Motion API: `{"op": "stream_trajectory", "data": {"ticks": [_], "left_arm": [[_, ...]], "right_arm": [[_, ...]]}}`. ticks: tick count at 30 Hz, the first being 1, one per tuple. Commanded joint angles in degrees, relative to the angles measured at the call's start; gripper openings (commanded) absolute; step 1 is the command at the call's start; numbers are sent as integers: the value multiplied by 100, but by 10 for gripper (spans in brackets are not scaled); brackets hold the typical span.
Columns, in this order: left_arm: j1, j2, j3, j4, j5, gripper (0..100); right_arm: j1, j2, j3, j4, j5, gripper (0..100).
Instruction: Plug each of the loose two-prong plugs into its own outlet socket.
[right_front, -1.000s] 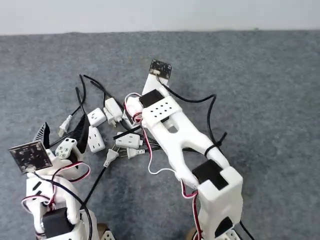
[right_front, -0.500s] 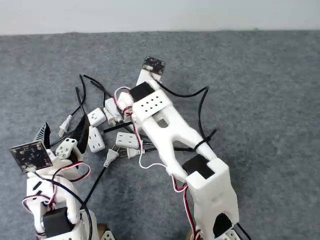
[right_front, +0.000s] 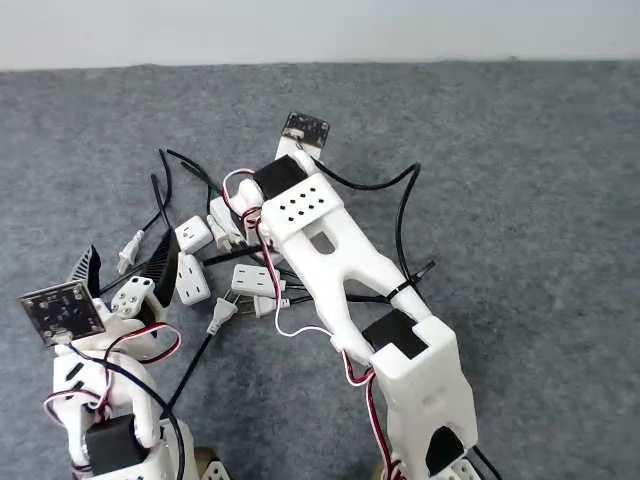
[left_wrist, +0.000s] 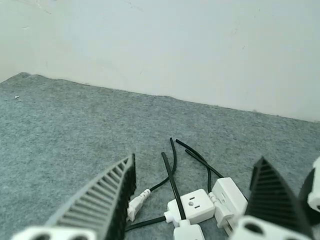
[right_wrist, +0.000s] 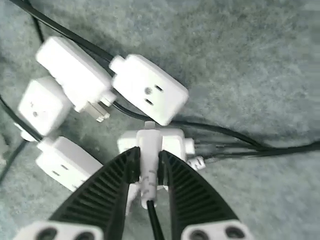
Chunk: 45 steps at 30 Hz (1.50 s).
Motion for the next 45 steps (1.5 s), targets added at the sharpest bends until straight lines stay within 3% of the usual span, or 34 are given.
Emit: {"op": "stream_trajectory", "data": {"ticks": [1, 28, 34, 45], "left_arm": [[9, -44, -48, -149, -9, 360], [9, -62, 4, -149, 0, 360], [9, -53, 13, -229, 0, 360], [-18, -62, 13, -229, 0, 360]], "right_arm": [[4, -110, -633, 426, -35, 6], [75, 848, -1398, 409, -141, 6], [-462, 822, -1407, 980, 325, 6], [-558, 664, -1749, 1516, 1081, 6]]}}
